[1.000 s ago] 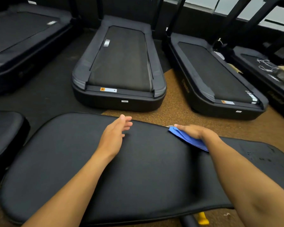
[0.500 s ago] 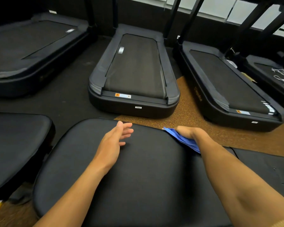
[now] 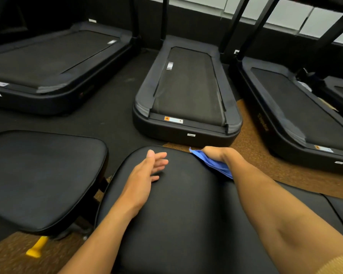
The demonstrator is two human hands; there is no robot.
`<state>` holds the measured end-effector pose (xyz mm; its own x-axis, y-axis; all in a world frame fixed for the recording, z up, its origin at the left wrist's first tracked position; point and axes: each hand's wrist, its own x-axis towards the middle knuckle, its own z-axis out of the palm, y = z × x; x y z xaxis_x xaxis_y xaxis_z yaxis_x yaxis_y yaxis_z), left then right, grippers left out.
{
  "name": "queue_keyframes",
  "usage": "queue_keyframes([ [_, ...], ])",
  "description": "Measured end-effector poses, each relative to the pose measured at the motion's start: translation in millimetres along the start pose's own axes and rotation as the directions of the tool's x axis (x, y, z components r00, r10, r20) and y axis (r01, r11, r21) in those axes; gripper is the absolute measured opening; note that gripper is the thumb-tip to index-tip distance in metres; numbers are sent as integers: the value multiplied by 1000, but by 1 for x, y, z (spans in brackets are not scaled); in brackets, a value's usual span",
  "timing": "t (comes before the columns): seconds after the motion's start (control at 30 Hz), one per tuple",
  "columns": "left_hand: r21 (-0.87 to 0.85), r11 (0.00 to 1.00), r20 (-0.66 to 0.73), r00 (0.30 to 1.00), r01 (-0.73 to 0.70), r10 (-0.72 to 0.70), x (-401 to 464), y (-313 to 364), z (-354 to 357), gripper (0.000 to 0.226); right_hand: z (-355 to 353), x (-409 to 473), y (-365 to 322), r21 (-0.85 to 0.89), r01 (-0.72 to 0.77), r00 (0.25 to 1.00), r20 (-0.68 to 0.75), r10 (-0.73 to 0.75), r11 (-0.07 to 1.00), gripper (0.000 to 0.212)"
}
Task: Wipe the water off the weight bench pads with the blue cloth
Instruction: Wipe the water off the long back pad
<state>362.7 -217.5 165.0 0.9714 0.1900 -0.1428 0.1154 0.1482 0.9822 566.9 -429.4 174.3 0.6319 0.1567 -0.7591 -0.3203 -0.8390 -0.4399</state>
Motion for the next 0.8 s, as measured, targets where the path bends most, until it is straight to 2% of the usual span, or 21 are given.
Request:
queue_keyframes([
  [0.2,44,998,-43,998,-46,48,7,6,-30,56,33,18,-45,-51,28,999,24,-27,998,57],
  [0.4,163,984,-105,991,-66,84,23,8,-62,65,68,5,-90,-95,173,984,-15,-176,980,45],
  [0.57,99,995,-96,995,-21,30,31,0,-74,64,90,13,-115,-252,257,955,-78,-285,933,38],
  [0.7,-4,1000,-105,994,-19,18,29,0,-82,50,112,19,-137,-373,296,937,-64,-343,879,43],
  [0.8,-17,999,-155,987,-43,40,28,-3,-94,55,128,19,-154,-477,290,932,-56,-358,830,42],
])
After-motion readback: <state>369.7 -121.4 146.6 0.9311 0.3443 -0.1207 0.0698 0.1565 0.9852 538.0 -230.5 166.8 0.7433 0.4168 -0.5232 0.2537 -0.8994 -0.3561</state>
